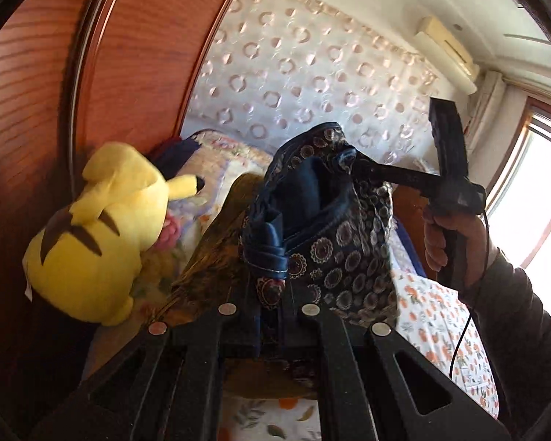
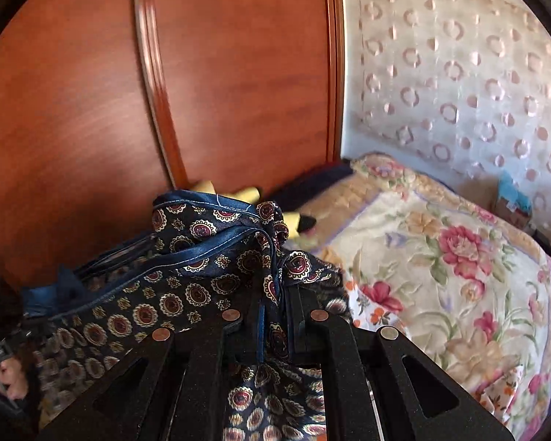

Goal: Fold small clothes
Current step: 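Carry the robe bundle with both grippers toward the bed edge by the wardrobe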

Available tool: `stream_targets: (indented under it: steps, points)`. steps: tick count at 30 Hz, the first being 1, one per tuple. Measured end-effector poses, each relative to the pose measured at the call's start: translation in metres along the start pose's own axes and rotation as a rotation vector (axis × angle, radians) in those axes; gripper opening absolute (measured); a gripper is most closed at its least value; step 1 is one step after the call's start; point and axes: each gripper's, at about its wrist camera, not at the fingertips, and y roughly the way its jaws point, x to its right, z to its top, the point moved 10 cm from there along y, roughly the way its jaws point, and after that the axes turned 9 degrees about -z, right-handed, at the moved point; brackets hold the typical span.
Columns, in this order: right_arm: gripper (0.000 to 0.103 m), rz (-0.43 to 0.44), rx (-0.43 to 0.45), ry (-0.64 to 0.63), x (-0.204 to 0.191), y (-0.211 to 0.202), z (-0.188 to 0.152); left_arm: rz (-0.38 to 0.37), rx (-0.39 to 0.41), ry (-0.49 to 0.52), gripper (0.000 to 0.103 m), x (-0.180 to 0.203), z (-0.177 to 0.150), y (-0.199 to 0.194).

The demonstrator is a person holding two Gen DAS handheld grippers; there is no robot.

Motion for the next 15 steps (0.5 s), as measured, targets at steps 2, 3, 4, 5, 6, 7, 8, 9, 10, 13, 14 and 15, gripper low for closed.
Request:
stream_targets:
  steps: [2,3,4,5,6,7,8,9,10,13,14,15]
  points:
    - [0.008,-0.003,-0.015,-0.013,0.001,0.029,0.003,0.014,-0.006,-0.009,0.007,-0.010,-0.006,0.003]
    - [0.008,-0.004,-0.019,-0.022,0.001,0.044,0.017,0.019,-0.007,-0.011,0.007,-0.013,-0.007,0.003]
    - [0.008,-0.010,-0.019,-0.035,-0.001,0.052,0.018,0.026,-0.008,-0.014,0.007,-0.016,-0.009,0.005]
    - [0.008,-0.019,-0.017,-0.048,-0.003,0.058,0.021,0.036,-0.010,-0.020,0.007,-0.019,-0.011,0.006]
    - [0.008,-0.025,-0.015,-0.054,-0.007,0.056,0.021,0.045,-0.013,-0.021,0.007,-0.024,-0.014,0.001]
    - [0.012,-0.026,-0.007,-0.060,-0.008,0.056,0.022,0.060,-0.017,-0.022,0.007,-0.026,-0.016,0.002]
    - [0.016,-0.039,0.000,-0.065,-0.009,0.054,0.023,0.064,-0.020,-0.019,0.007,-0.025,-0.018,0.001]
    - [0.022,-0.060,0.010,-0.068,-0.013,0.048,0.026,0.066,-0.026,-0.012,0.012,-0.024,-0.019,0.000]
    - [0.029,-0.075,0.024,-0.073,-0.017,0.042,0.026,0.080,-0.033,-0.001,0.016,-0.024,-0.019,0.001]
    - [0.042,-0.089,0.060,-0.085,-0.023,0.030,0.022,0.093,-0.009,0.030,0.045,-0.020,-0.012,-0.008]
    - [0.043,-0.085,0.080,-0.086,-0.024,0.023,0.020,0.093,0.000,0.048,0.049,-0.016,-0.008,-0.011]
    - [0.047,-0.082,0.094,-0.085,-0.024,0.020,0.019,0.095,0.004,0.060,0.054,-0.013,-0.007,-0.014]
